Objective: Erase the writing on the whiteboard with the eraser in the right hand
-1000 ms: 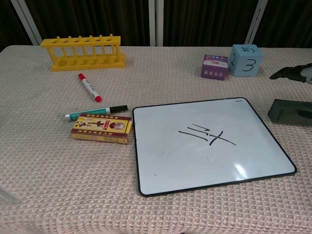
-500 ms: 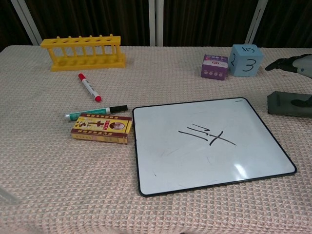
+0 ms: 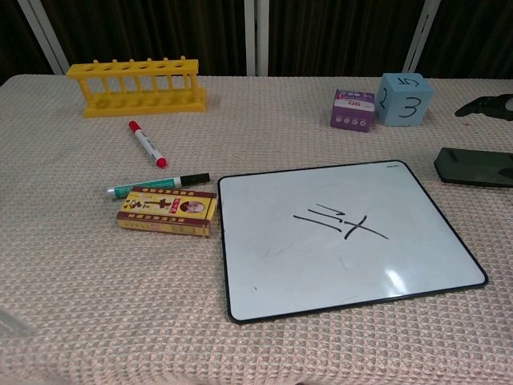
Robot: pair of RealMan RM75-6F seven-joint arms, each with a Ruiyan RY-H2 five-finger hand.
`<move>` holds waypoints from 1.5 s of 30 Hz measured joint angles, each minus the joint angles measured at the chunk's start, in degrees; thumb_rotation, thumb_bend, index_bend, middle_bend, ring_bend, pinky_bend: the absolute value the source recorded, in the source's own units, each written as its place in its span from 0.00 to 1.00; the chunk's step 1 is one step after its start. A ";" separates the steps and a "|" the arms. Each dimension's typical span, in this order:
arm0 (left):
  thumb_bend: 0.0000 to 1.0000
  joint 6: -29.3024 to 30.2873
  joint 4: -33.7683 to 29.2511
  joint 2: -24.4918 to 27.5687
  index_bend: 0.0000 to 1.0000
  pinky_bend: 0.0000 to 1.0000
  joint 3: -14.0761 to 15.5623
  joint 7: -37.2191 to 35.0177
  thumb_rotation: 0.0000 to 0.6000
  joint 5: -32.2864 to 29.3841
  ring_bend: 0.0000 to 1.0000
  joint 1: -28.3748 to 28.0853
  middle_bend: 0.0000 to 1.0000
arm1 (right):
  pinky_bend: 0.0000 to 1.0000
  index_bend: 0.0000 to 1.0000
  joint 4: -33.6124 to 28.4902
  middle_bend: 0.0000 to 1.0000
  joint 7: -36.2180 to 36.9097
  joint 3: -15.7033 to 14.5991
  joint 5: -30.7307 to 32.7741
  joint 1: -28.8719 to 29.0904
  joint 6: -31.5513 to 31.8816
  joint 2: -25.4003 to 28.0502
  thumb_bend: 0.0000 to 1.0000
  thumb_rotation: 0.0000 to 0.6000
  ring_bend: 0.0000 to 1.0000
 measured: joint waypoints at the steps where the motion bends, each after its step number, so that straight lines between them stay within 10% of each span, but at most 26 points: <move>1: 0.16 0.03 0.04 -0.04 0.22 0.25 0.10 0.03 1.00 0.15 0.15 0.01 0.21 | 0.00 0.00 -0.01 0.00 -0.71 0.08 1.02 0.14 -0.25 -0.25 0.26 1.00 0.00; 24: 0.16 -0.10 0.54 0.08 0.22 0.25 0.56 -0.30 1.00 -0.07 0.15 0.31 0.22 | 0.13 0.04 3.96 0.23 -4.66 0.78 8.60 3.00 -1.84 -6.05 0.26 1.00 0.09; 45: 0.16 -0.99 0.82 -0.06 0.22 0.25 0.72 -0.82 1.00 -0.35 0.15 0.04 0.22 | 0.35 0.34 6.73 0.38 -4.42 0.62 6.43 1.98 1.93 -8.93 0.30 1.00 0.27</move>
